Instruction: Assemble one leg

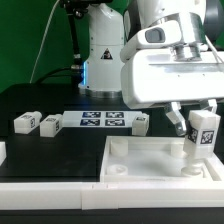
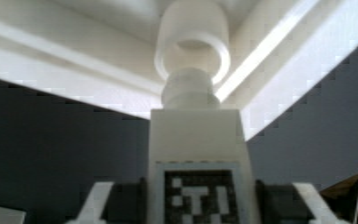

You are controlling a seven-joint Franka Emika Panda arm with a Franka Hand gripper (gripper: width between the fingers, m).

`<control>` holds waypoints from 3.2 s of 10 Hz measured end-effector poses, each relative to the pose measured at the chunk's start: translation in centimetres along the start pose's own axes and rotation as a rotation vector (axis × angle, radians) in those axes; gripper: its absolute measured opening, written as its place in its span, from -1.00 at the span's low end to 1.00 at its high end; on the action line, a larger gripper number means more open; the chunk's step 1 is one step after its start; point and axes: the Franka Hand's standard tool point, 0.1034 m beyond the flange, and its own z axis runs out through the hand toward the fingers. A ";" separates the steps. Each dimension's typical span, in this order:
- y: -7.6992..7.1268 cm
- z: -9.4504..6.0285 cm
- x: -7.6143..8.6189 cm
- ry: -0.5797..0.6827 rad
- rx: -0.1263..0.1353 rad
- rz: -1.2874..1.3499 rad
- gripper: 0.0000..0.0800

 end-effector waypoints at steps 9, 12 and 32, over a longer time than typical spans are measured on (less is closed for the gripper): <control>0.0 0.8 -1.3 -0.022 0.005 0.005 -0.27; 0.4 1.3 -1.8 -0.003 -0.004 0.012 -0.27; -0.7 0.4 -0.9 -0.266 0.068 0.069 0.62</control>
Offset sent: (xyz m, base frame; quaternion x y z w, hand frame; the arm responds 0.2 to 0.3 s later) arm -0.0023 -0.0057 -0.0062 0.0012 0.0000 -0.0051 1.0000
